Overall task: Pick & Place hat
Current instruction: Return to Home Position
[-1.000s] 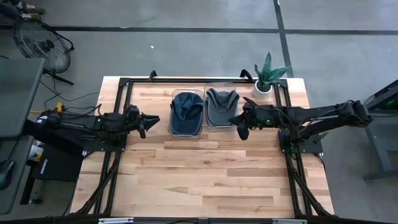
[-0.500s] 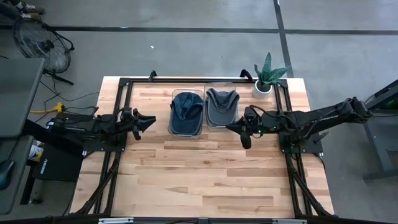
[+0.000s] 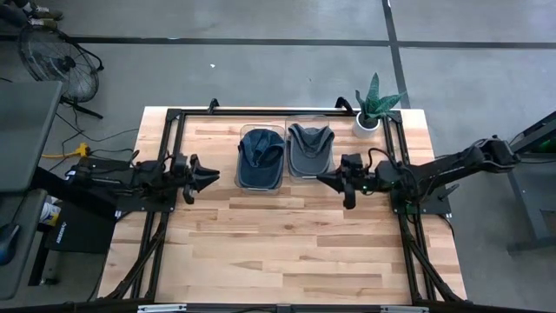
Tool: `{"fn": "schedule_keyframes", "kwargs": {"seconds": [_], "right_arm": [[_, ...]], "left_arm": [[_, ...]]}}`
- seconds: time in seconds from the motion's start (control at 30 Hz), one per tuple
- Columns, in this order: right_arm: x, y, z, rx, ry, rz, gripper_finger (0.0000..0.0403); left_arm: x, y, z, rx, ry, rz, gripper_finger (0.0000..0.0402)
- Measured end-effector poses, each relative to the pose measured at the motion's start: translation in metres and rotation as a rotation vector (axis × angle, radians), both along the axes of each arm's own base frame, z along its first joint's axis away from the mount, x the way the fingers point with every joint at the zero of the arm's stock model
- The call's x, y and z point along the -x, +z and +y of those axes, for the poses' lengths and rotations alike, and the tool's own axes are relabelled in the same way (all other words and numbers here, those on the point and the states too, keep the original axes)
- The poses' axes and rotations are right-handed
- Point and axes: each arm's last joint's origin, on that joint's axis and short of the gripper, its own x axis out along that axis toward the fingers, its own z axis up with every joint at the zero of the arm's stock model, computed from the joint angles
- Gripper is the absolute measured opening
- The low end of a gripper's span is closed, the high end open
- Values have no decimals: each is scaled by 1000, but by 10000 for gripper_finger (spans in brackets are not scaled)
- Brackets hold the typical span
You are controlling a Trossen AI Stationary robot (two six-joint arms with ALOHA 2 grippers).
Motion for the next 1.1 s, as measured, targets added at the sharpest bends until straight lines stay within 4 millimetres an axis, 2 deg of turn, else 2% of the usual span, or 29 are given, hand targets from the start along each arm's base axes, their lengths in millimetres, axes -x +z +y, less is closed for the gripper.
{"fn": "schedule_keyframes", "kwargs": {"seconds": [0.17, 0.27, 0.37, 0.5, 0.63, 0.9, 1.1], "right_arm": [[3, -9, -1, 50, -16, 13, 0], [5, -16, -2, 68, -39, 25, 0], [11, -21, -3, 54, -53, -36, 0], [33, -39, -8, -6, -95, -160, 0], [51, -51, -12, -40, -129, -188, 0], [73, -49, -17, 61, -189, -258, 0], [84, -54, -18, 89, -183, -172, 0]], "left_arm": [[0, -2, -4, -74, -120, 18, 90], [0, -2, -3, -78, -111, 26, 90], [-1, -3, -3, -76, -82, 30, 90], [0, -2, -1, -73, -36, 28, 90], [0, -2, 1, -68, 25, 23, 90], [1, 1, 1, -62, 39, 19, 90], [1, 1, 1, -61, 38, 24, 90]]}}
